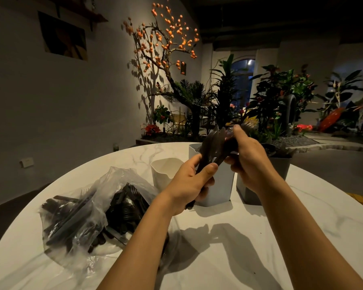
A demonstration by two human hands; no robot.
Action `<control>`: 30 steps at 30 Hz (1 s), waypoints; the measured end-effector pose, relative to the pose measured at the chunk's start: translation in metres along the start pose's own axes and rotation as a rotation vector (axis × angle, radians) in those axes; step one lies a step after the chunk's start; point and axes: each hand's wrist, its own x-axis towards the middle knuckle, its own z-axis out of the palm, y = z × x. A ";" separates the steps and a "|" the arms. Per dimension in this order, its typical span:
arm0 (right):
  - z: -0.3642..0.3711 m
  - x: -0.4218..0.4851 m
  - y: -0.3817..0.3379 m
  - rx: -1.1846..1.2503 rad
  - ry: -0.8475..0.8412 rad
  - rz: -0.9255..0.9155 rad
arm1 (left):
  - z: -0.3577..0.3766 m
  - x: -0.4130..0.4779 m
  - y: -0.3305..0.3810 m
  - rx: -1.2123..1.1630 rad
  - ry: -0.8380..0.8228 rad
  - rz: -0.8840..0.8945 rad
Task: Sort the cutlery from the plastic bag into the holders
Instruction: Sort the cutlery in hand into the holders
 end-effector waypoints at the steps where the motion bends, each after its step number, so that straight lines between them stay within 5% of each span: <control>1: -0.005 0.002 0.000 0.031 -0.019 0.011 | -0.003 0.001 -0.001 0.018 0.005 0.003; 5: -0.019 0.005 0.002 0.201 -0.112 0.025 | -0.010 -0.001 0.000 0.031 0.038 -0.019; 9: -0.032 0.006 -0.004 0.383 -0.018 0.028 | -0.016 0.001 -0.007 0.036 0.142 -0.037; 14: -0.035 0.006 -0.017 0.483 0.164 -0.277 | -0.018 0.007 -0.009 0.010 0.330 -0.086; 17: -0.024 0.011 -0.013 0.227 0.176 -0.451 | -0.017 0.008 -0.008 -0.028 0.338 -0.094; 24: 0.003 0.021 0.020 -0.507 0.053 -0.493 | -0.006 0.008 -0.003 -0.139 0.311 -0.099; 30: 0.024 0.031 0.031 -0.572 0.079 -0.402 | 0.006 0.015 -0.010 0.022 0.287 -0.031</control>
